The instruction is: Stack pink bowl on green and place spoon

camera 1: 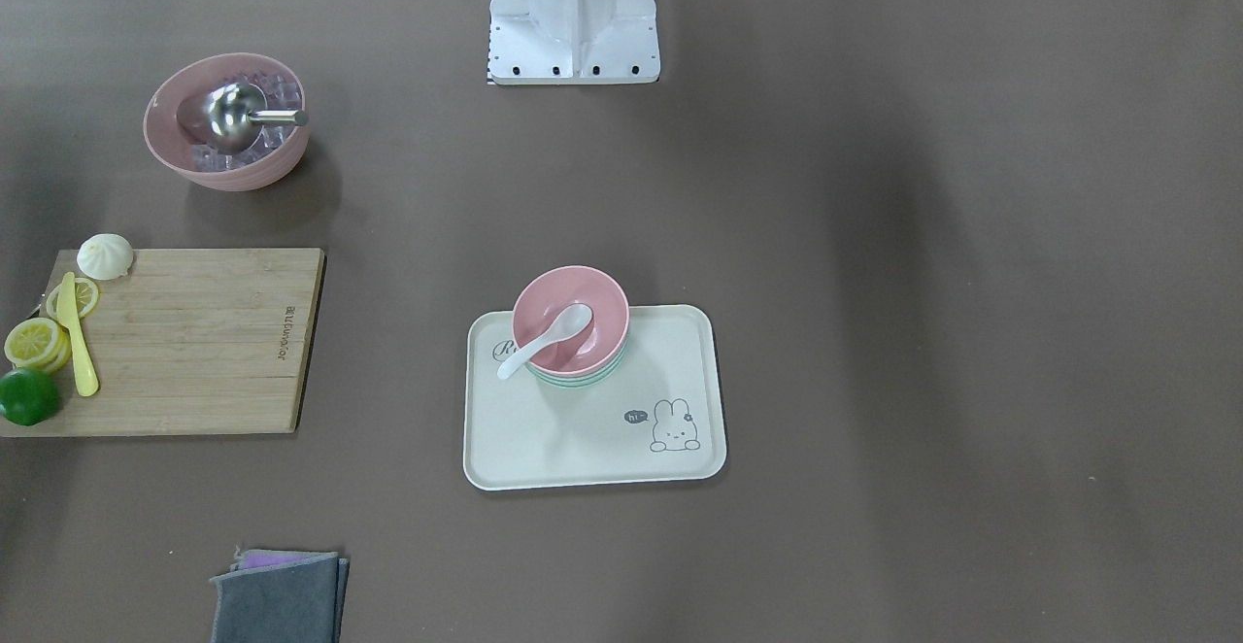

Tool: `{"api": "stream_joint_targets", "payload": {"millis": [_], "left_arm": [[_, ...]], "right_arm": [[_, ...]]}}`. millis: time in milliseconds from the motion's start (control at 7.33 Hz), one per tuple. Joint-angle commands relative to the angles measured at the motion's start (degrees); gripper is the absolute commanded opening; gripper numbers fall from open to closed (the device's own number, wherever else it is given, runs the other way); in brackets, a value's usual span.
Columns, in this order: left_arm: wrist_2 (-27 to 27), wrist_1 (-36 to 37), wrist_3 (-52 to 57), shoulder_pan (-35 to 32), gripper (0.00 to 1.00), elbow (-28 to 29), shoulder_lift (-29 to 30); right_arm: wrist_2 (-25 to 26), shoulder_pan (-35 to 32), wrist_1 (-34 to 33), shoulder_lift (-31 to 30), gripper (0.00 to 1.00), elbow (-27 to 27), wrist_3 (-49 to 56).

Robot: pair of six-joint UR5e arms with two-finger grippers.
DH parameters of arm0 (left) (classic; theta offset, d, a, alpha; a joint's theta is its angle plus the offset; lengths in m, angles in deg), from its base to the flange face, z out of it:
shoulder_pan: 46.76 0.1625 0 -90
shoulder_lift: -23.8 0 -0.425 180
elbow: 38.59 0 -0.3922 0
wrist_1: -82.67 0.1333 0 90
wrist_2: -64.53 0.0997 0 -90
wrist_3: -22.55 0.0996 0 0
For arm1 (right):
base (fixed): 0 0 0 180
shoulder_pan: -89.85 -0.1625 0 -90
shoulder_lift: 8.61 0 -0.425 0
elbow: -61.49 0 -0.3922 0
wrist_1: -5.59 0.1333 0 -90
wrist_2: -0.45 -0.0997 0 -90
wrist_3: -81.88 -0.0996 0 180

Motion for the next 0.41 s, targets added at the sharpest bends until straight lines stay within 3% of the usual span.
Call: {"api": "stream_joint_targets", "payload": {"millis": [0, 273], "left_arm": [[0.06, 0.00, 0.05, 0.00, 0.98, -0.03, 0.02], [0.06, -0.09, -0.04, 0.00, 0.98, -1.60, 0.20]], "right_arm": [[1.40, 0.00, -0.12, -1.44, 1.00, 2.64, -0.44], [5.61, 2.36, -0.12, -0.56, 1.00, 2.64, -0.53]]}}
